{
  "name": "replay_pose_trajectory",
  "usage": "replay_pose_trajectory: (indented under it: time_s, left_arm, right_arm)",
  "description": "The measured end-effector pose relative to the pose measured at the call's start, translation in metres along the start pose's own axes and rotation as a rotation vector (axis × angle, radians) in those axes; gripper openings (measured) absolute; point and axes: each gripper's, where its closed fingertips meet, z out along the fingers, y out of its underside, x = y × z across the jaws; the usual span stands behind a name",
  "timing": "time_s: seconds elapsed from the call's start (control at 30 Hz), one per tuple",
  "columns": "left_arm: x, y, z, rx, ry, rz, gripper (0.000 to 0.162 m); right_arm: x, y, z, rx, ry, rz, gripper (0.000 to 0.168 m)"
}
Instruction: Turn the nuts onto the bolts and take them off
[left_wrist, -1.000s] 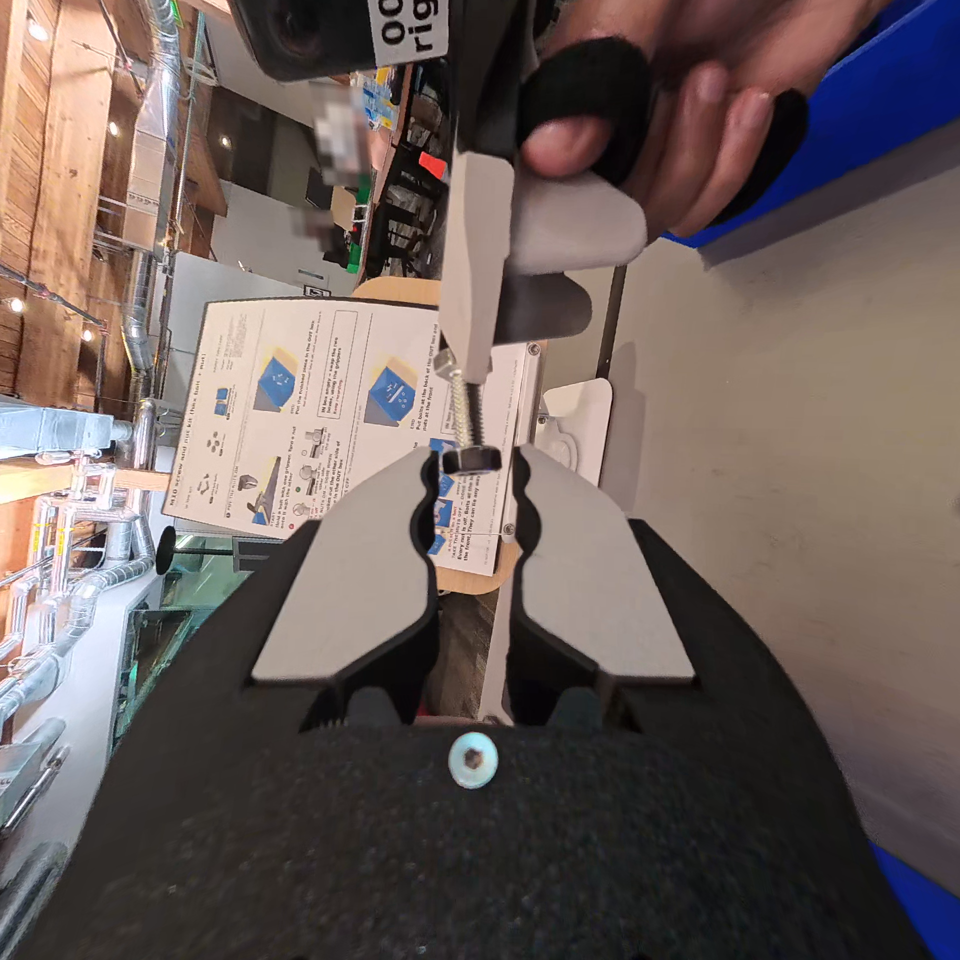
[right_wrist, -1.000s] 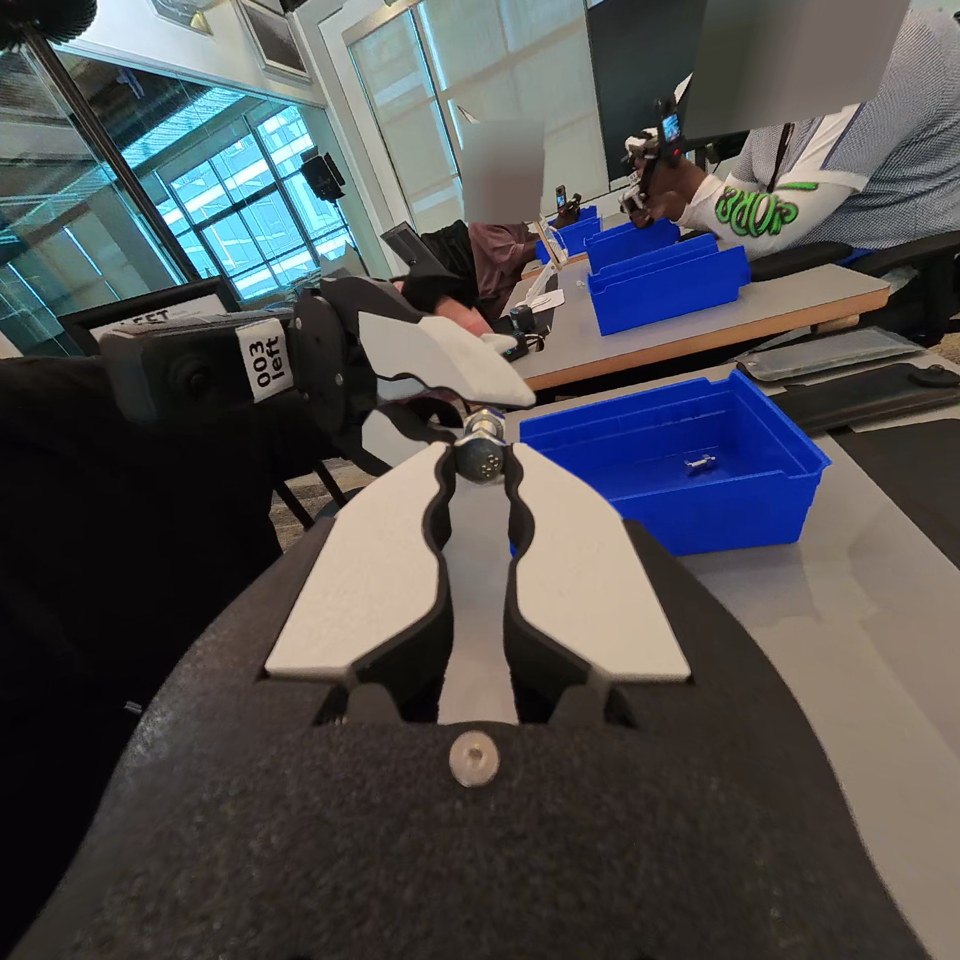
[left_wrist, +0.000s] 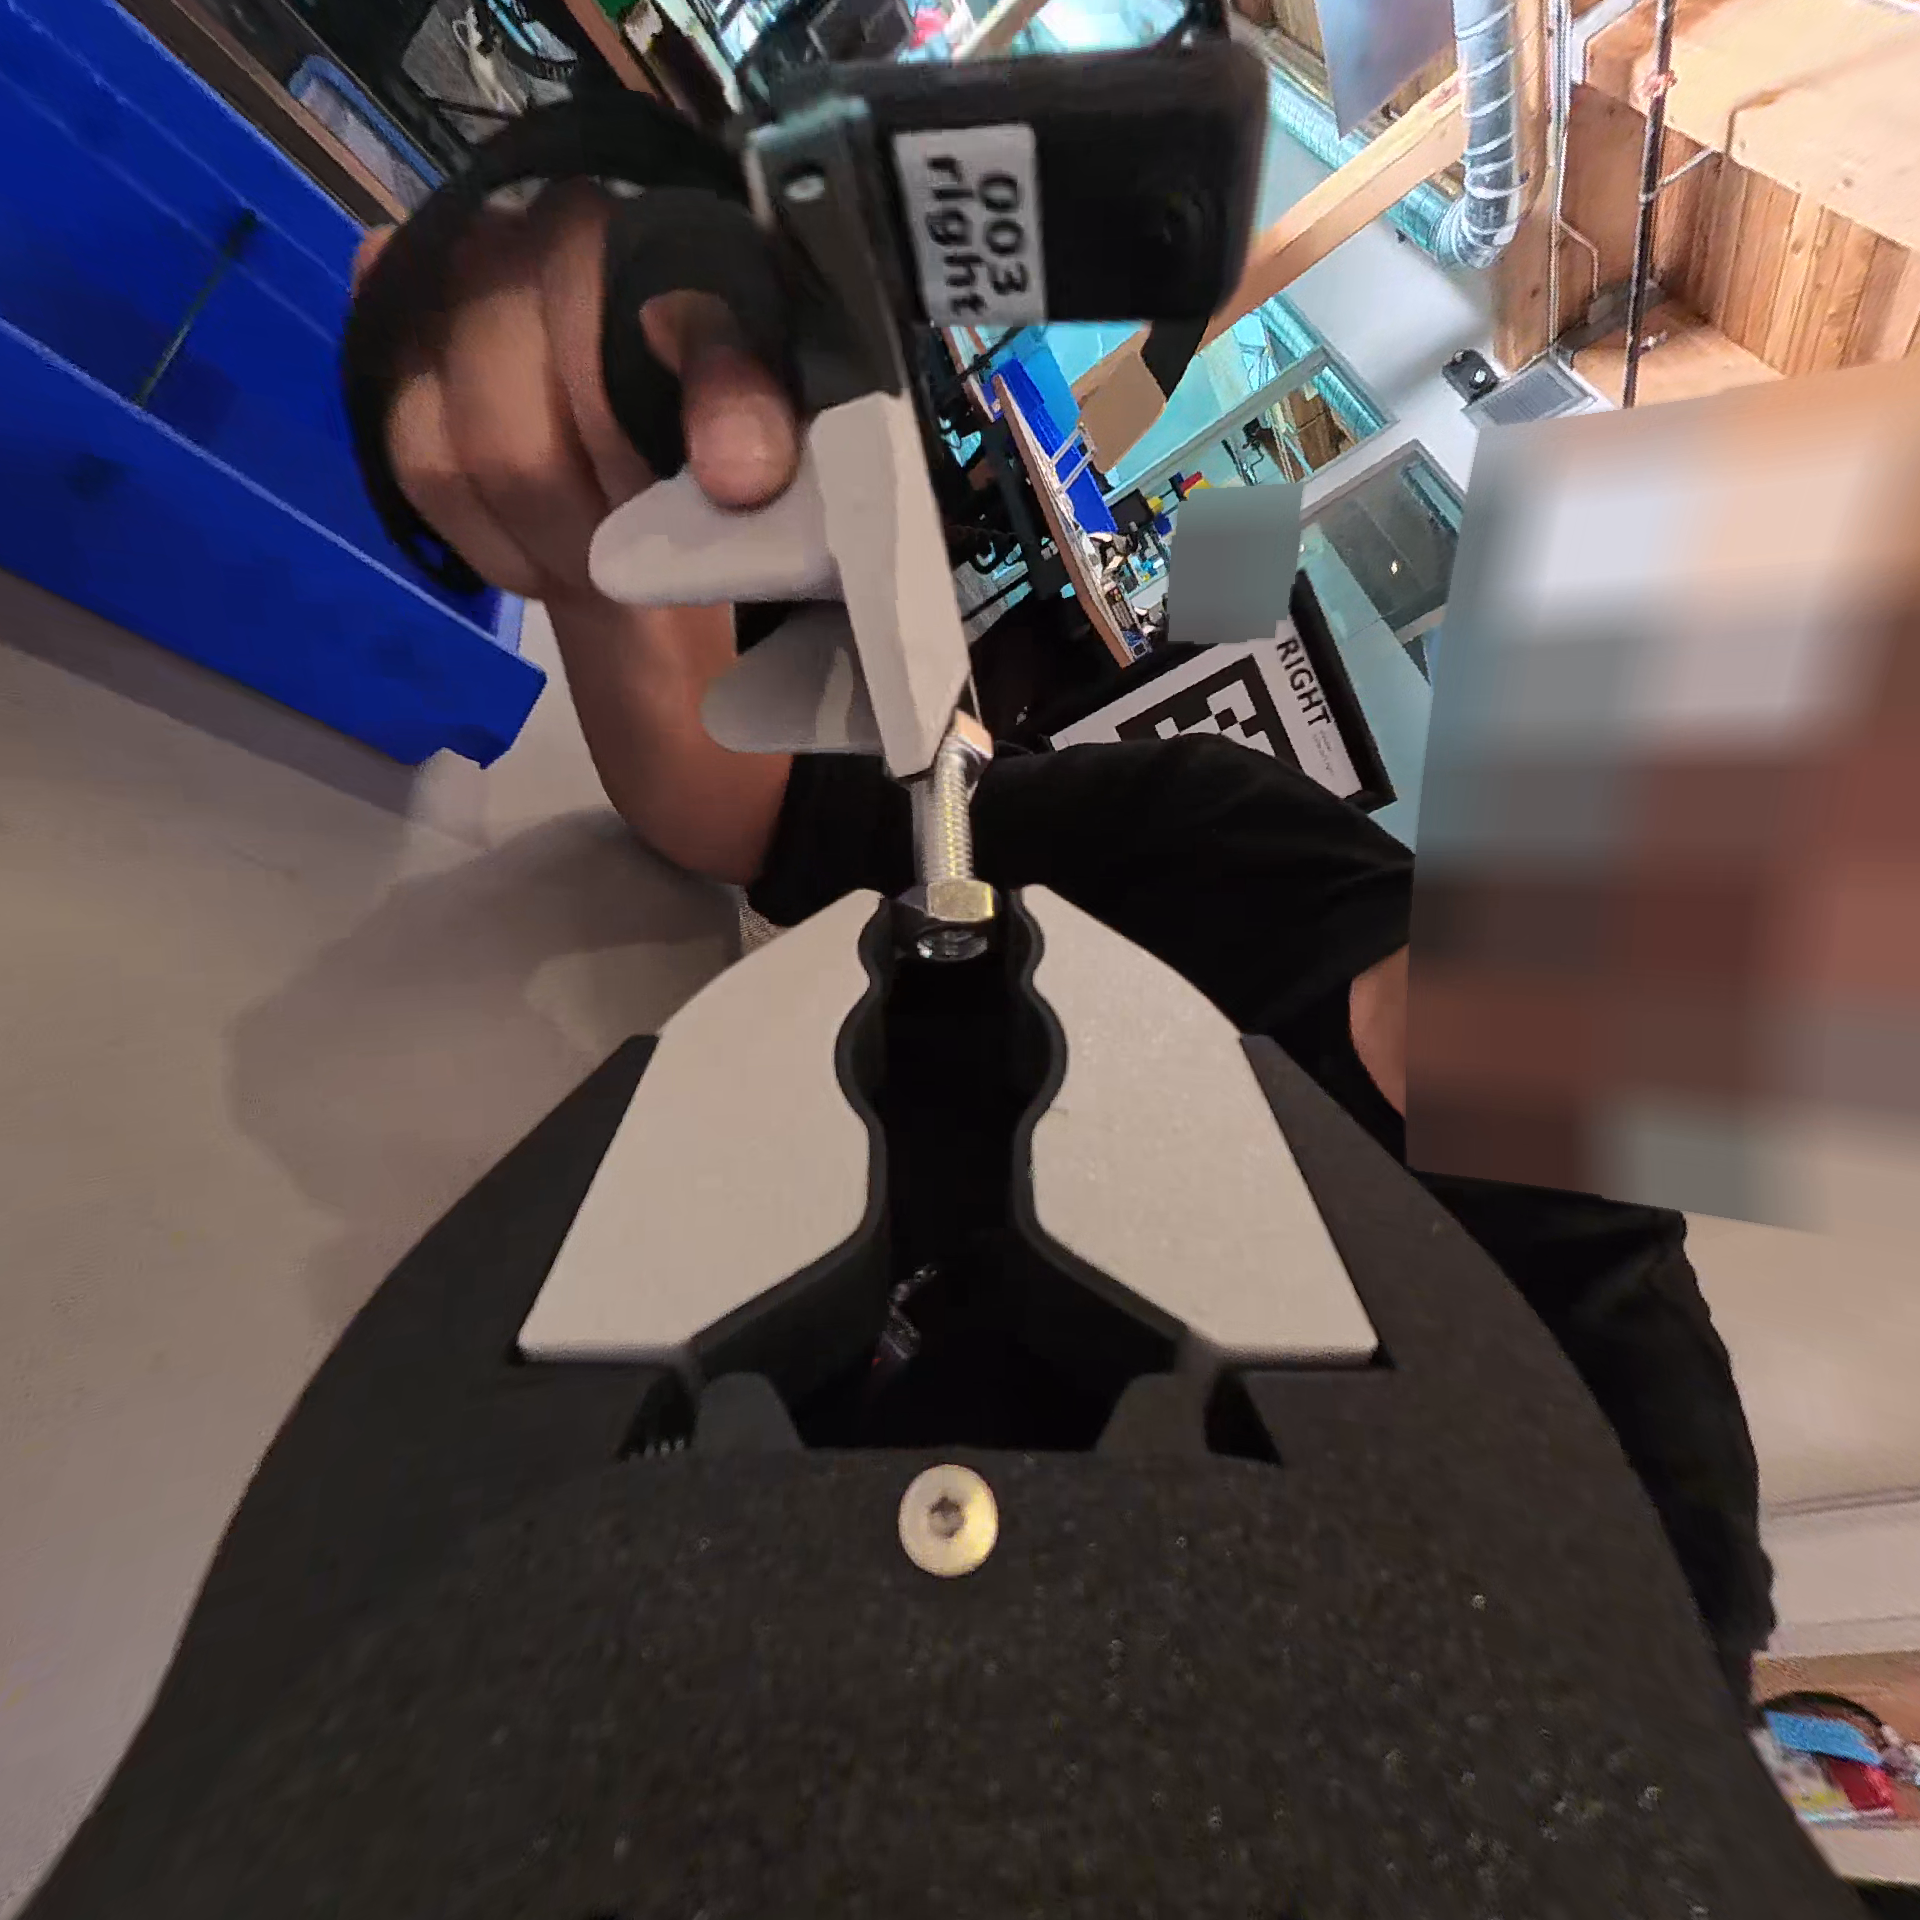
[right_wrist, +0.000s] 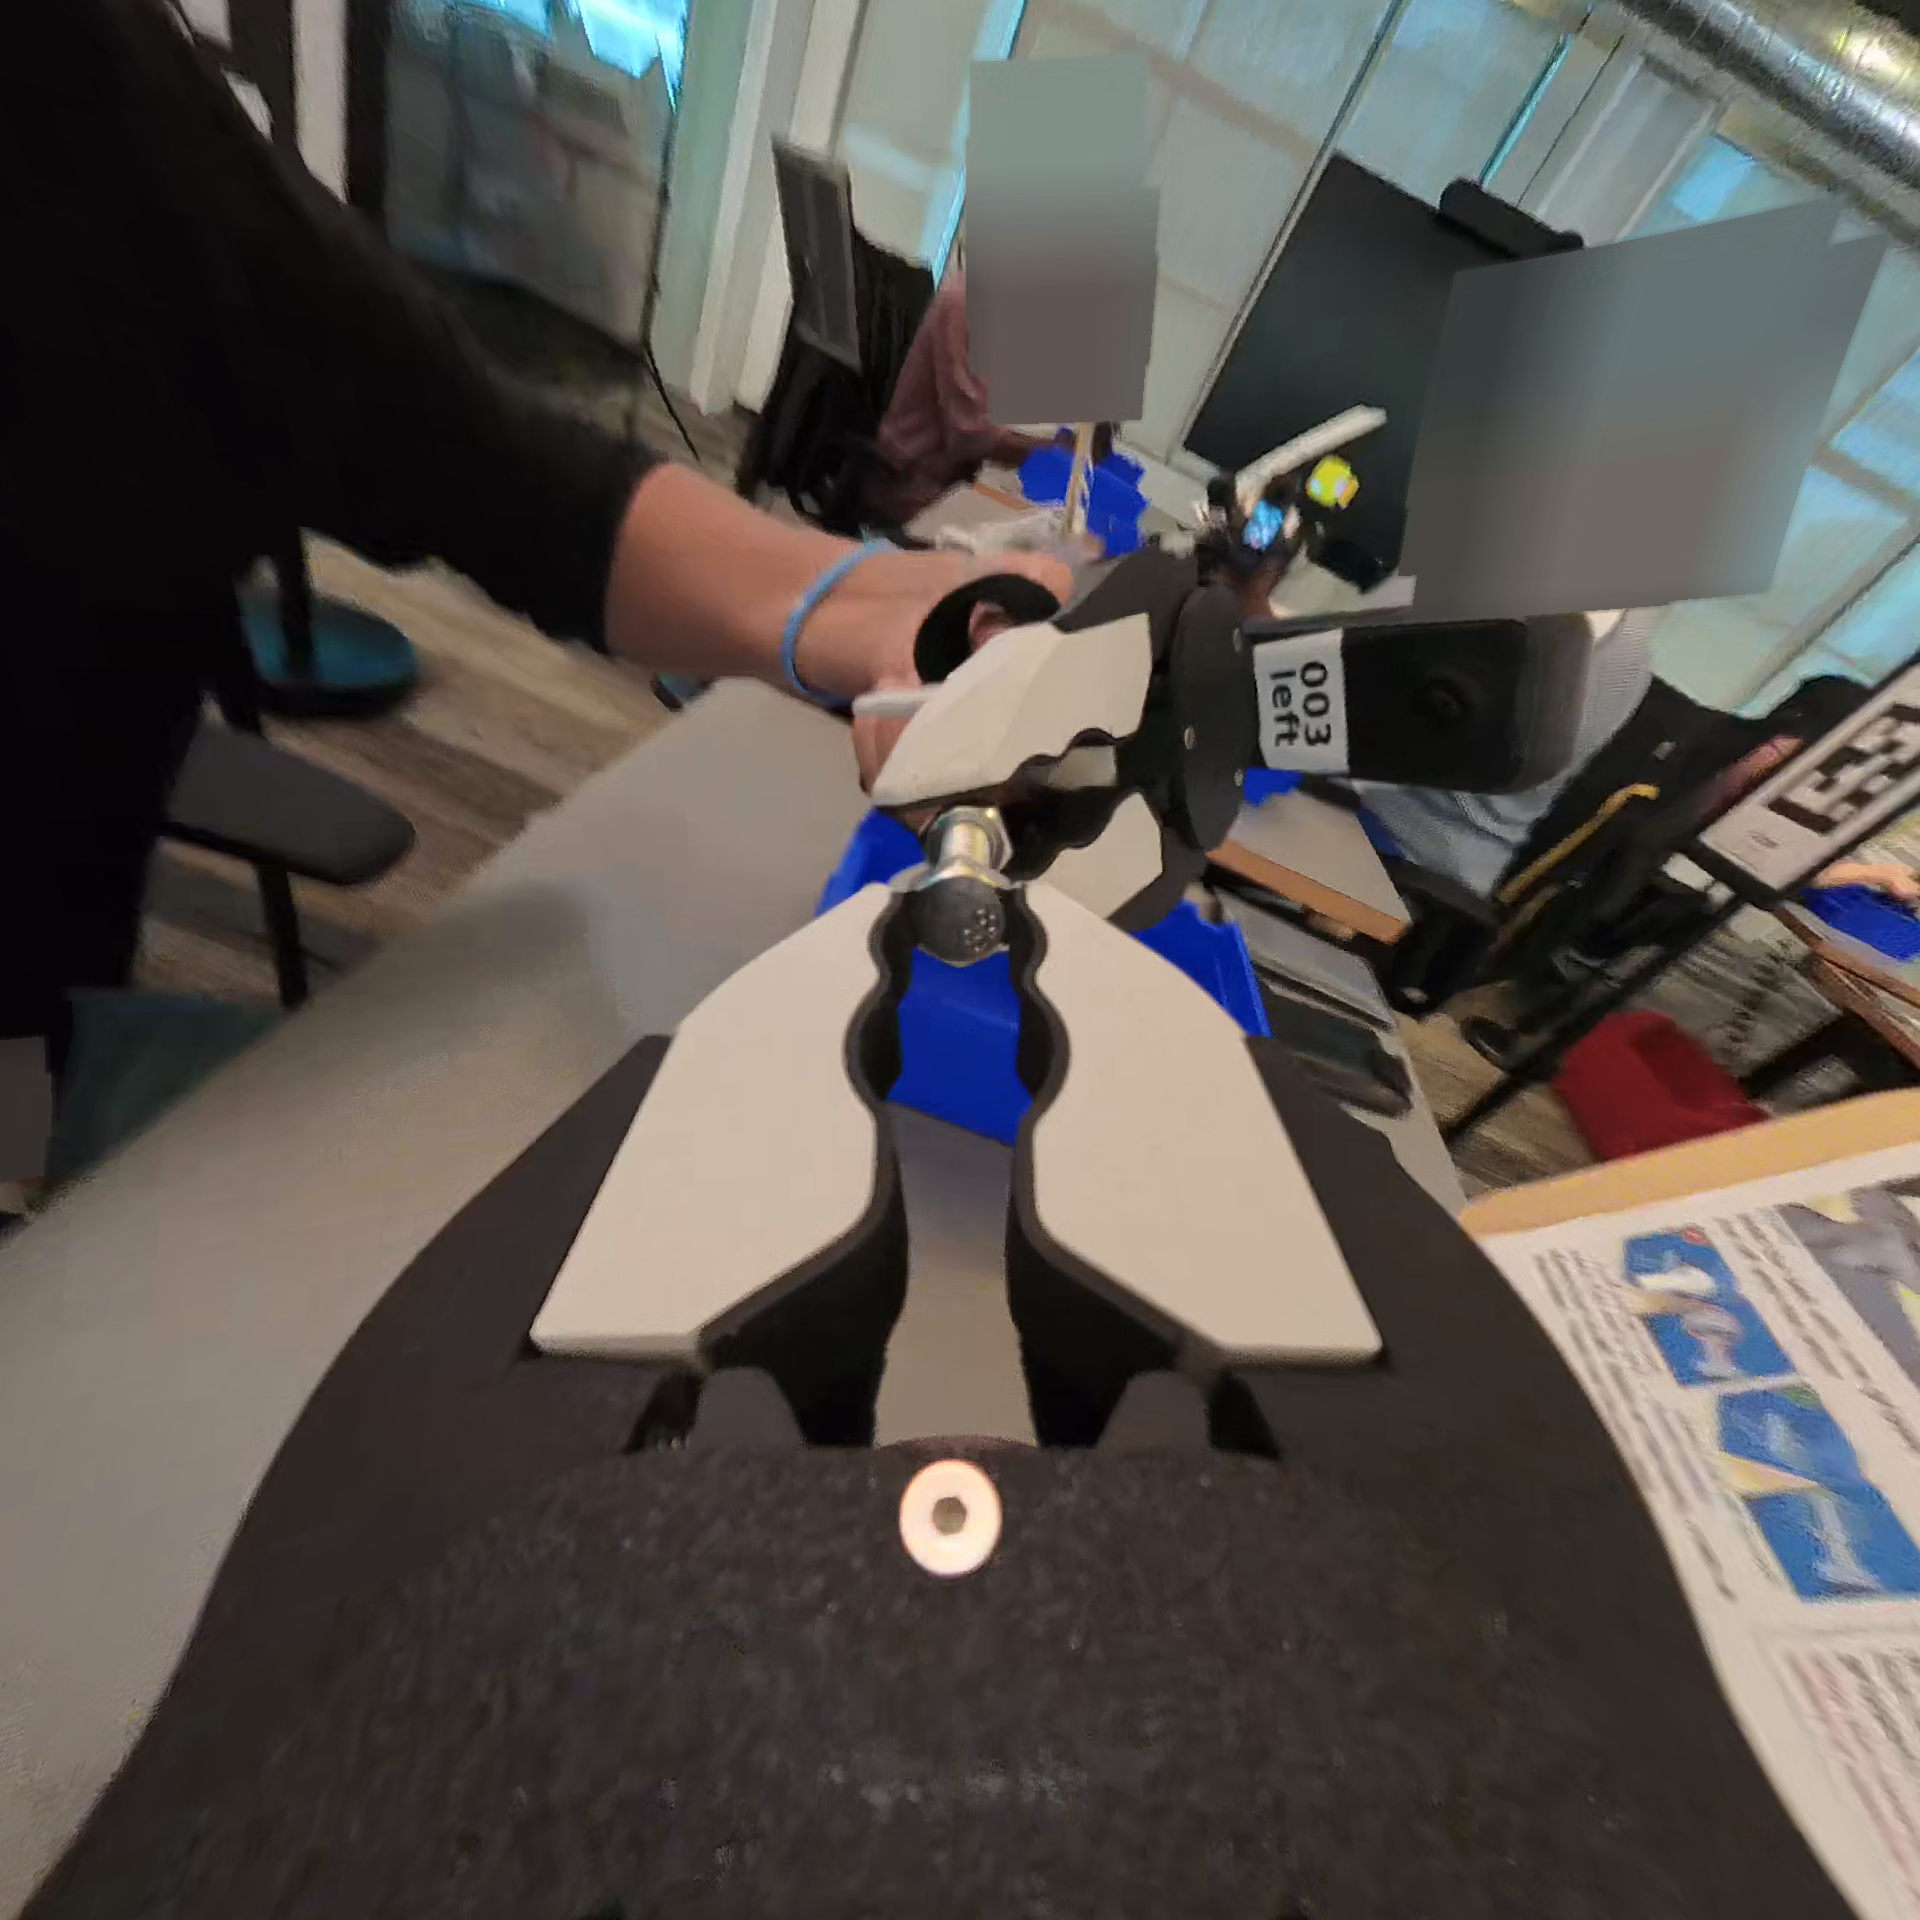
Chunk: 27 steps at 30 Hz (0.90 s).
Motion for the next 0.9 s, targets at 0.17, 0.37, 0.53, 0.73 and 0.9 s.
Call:
replay_pose_trajectory:
  time_s: [0.17,0.37,0.53,0.73,0.9]
  left_arm:
    - [-0.005,-0.006,-0.001,0.055,0.001,0.009,0.019]
    - [-0.005,-0.016,-0.002,0.092,-0.046,0.069,0.053]
    - [-0.048,-0.027,-0.023,0.096,-0.554,0.433,0.07]
    - [-0.047,-0.032,-0.032,-0.082,-1.112,1.011,0.063]
    - [-0.045,-0.032,-0.032,-0.275,-1.408,1.235,0.057]
  right_arm:
    - [0.005,0.003,-0.002,-0.024,0.023,0.047,0.017]
    - [0.016,0.002,-0.006,0.021,0.034,0.164,0.018]
    - [0.023,0.002,-0.007,0.045,0.039,0.245,0.017]
    - [0.031,0.004,-0.008,0.099,0.008,0.404,0.018]
    - [0.031,-0.001,-0.008,0.139,-0.028,0.472,0.018]
